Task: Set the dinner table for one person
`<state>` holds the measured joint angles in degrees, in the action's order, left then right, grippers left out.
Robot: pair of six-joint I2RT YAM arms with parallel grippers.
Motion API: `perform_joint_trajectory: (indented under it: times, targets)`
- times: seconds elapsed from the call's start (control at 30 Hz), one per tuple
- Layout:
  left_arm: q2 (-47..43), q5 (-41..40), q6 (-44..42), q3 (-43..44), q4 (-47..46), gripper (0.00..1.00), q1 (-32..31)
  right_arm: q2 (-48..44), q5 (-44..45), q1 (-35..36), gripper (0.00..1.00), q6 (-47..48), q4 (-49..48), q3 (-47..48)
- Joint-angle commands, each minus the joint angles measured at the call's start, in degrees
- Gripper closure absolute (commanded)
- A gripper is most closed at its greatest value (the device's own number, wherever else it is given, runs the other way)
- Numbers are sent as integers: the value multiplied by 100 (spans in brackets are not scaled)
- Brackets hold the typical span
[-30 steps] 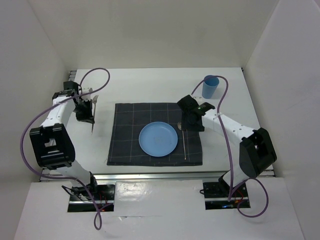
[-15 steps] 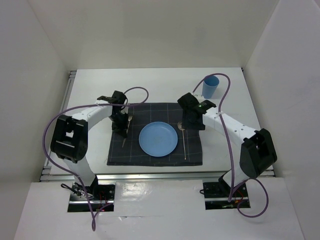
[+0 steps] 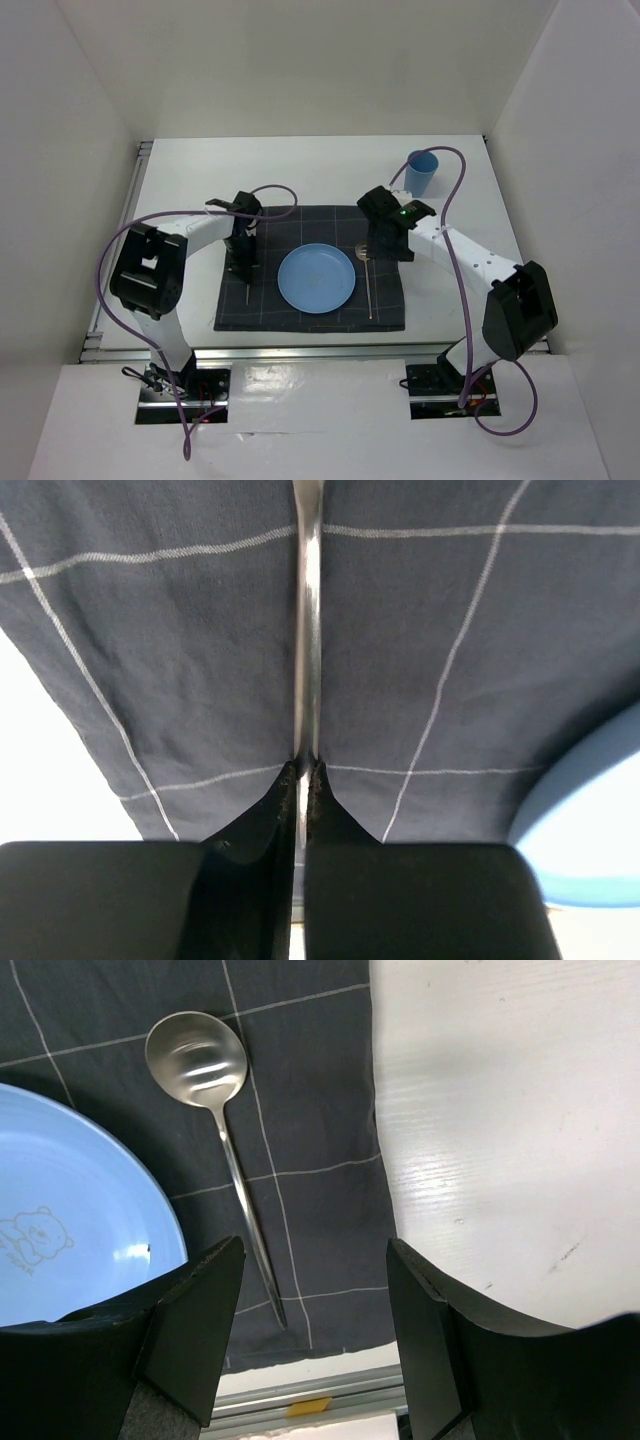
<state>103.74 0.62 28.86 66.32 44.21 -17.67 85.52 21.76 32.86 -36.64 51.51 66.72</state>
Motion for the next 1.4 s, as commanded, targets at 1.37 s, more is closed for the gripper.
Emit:
perform_joint_trajectory:
  times: [1.37]
  targets:
    - [-478,359,-452,-427,167,100,150,307,-1261,-2449,18,773,-677,1334]
